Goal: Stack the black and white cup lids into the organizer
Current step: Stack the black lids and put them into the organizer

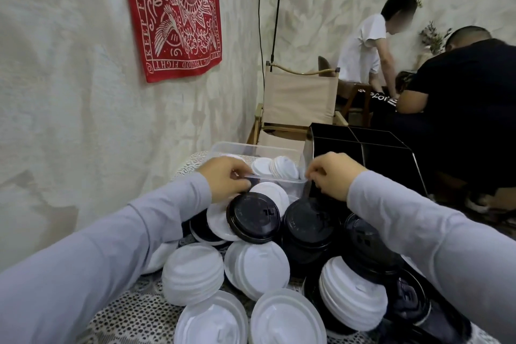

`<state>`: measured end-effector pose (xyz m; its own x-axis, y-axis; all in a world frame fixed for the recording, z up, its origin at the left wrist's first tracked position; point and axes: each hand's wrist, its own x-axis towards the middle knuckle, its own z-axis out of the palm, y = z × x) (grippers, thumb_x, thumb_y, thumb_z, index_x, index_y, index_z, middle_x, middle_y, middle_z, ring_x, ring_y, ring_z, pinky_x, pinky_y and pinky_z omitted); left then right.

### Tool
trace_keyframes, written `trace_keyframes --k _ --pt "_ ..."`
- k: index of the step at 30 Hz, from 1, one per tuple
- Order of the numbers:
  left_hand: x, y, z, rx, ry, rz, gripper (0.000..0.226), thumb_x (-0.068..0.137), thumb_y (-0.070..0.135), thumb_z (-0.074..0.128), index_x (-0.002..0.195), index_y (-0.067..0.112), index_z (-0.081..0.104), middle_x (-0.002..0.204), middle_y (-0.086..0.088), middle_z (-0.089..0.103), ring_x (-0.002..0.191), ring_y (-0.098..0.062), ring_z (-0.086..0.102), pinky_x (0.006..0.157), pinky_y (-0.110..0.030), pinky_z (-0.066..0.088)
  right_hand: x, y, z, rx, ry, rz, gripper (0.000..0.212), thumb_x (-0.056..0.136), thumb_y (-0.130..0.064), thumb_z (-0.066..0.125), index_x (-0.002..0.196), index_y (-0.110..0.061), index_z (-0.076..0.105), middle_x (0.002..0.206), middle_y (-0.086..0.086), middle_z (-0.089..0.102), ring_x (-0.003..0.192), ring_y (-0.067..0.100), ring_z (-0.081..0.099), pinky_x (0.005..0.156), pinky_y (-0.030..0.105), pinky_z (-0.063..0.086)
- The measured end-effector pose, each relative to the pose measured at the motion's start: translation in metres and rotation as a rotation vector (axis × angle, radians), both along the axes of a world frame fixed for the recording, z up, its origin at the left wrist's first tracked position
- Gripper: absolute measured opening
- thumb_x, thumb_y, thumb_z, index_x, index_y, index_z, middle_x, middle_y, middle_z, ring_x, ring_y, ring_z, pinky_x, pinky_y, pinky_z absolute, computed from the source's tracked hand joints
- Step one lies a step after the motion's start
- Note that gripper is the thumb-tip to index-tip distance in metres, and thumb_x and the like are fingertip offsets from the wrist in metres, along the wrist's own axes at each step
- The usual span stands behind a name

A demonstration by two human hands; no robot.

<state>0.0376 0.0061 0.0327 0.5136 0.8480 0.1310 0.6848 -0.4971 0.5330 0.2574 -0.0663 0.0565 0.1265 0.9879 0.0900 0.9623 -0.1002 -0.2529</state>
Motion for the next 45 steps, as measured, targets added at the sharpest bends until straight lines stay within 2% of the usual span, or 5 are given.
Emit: trace_keyframes --k 8,15,19,27,45 --pt "0.019 0.083 0.000 -0.038 0.189 0.163 0.034 0.088 0.004 0.049 0.112 0.022 0.066 0.116 -0.005 0.064 0.101 -0.023 0.060 0.090 -0.026 0.045 -0.041 0.066 0.006 0.011 0.071 0.076 0.029 0.093 -0.014 0.044 0.108 -0.021 0.068 0.114 0.002 0.063 0.091 0.021 0.058 0.074 0.024 0.044" --pt "0.041 0.093 -0.006 -0.242 0.301 0.167 0.040 0.091 -0.006 0.037 0.114 0.009 0.066 0.114 -0.014 0.059 0.084 -0.041 0.064 0.073 -0.043 0.056 -0.073 0.122 -0.014 -0.308 -0.170 0.149 0.039 0.098 -0.009 0.038 0.134 -0.015 0.052 0.137 0.004 0.052 0.122 0.022 0.050 0.102 0.029 0.039" --pt "0.035 0.093 -0.009 -0.223 0.323 0.113 0.034 0.089 -0.003 0.045 0.113 0.006 0.067 0.117 -0.014 0.063 0.082 -0.028 0.060 0.073 -0.025 0.050 -0.078 0.134 -0.025 -0.335 -0.163 0.133 0.035 0.099 -0.017 0.041 0.131 -0.008 0.051 0.133 0.011 0.053 0.121 0.025 0.050 0.099 0.031 0.037" --pt "0.012 0.087 0.020 -0.234 0.074 0.017 0.027 0.078 -0.004 0.062 0.096 0.015 0.065 0.076 -0.004 0.057 0.070 -0.017 0.051 0.062 -0.022 0.046 -0.052 0.112 -0.005 -0.212 0.409 0.119 0.020 0.086 -0.006 0.061 0.105 -0.010 0.066 0.079 0.005 0.062 0.069 0.015 0.055 0.073 0.028 0.052" --pt "0.005 -0.012 0.036 -0.381 -0.517 -0.040 0.015 0.090 0.012 0.057 0.091 0.023 0.068 0.076 0.000 0.056 0.073 -0.014 0.049 0.072 -0.028 0.044 -0.030 -0.009 0.029 0.090 0.689 0.157 0.013 0.086 -0.023 0.068 0.098 -0.022 0.071 0.099 0.002 0.070 0.093 0.015 0.063 0.087 0.033 0.052"
